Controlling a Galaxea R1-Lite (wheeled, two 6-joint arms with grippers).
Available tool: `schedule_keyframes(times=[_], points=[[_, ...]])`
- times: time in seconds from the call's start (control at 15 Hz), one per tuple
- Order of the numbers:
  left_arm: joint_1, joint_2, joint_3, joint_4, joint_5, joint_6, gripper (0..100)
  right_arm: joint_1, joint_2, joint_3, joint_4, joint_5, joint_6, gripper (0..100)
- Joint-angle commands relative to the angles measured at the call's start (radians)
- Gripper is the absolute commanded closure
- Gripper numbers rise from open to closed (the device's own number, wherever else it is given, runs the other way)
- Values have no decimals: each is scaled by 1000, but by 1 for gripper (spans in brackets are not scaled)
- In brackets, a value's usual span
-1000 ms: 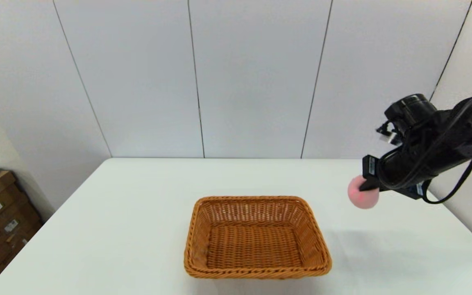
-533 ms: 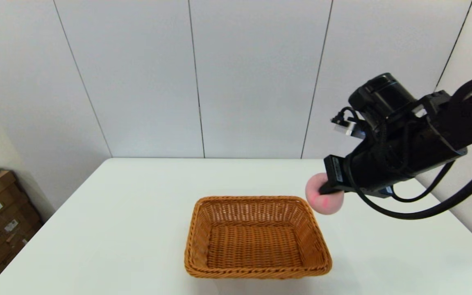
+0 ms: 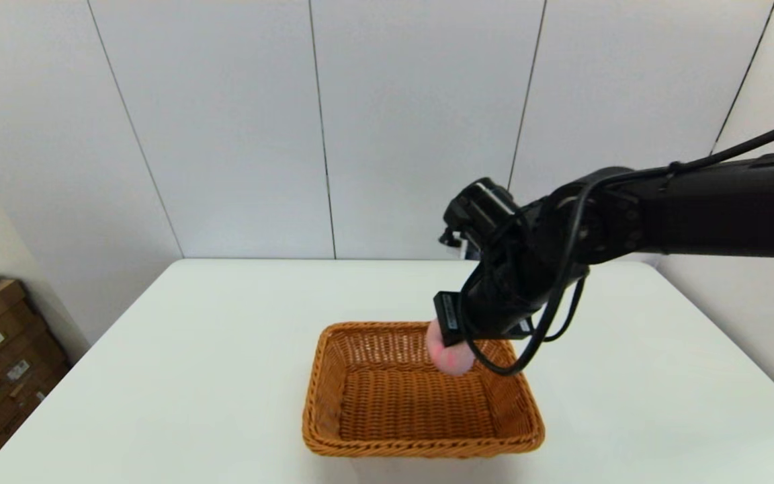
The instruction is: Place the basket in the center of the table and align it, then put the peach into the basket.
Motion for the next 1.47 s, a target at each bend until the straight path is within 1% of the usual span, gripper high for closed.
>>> schedule_keyframes(times=[0.07, 0.33, 0.6, 0.8, 0.87, 0.93, 1.0, 1.13, 1.2, 1.27, 1.33, 1.47], points=[[0, 0, 0, 1, 1, -1, 0, 55, 113, -37, 1, 0, 7, 0], [0, 0, 0, 3, 1, -1, 0, 45, 113, -40, 4, 8, 5, 0], [0, 0, 0, 1, 1, -1, 0, -1, 80, -37, 4, 17, 13, 0], [0, 0, 0, 3, 1, -1, 0, -166, -3, -42, 10, 78, 4, 0], [0, 0, 0, 1, 1, -1, 0, -235, -27, -43, 31, 88, -16, 0], [0, 0, -2, 1, 1, -1, 0, -317, -45, -43, 47, 98, -59, 0], [0, 0, 0, 3, 1, -1, 0, -395, -55, -43, 59, 115, -88, 0], [0, 0, 0, 3, 1, -1, 0, -562, -69, -42, 85, 158, -131, 0], [0, 0, 0, 3, 1, -1, 0, -634, -70, -42, 104, 184, -176, 0], [0, 0, 0, 3, 1, -1, 0, -695, -72, -42, 127, 209, -208, 0], [0, 0, 0, 1, 1, -1, 0, -748, -75, -42, 142, 229, -226, 0], [0, 0, 0, 3, 1, -1, 0, -829, -79, -42, 143, 246, -242, 0]])
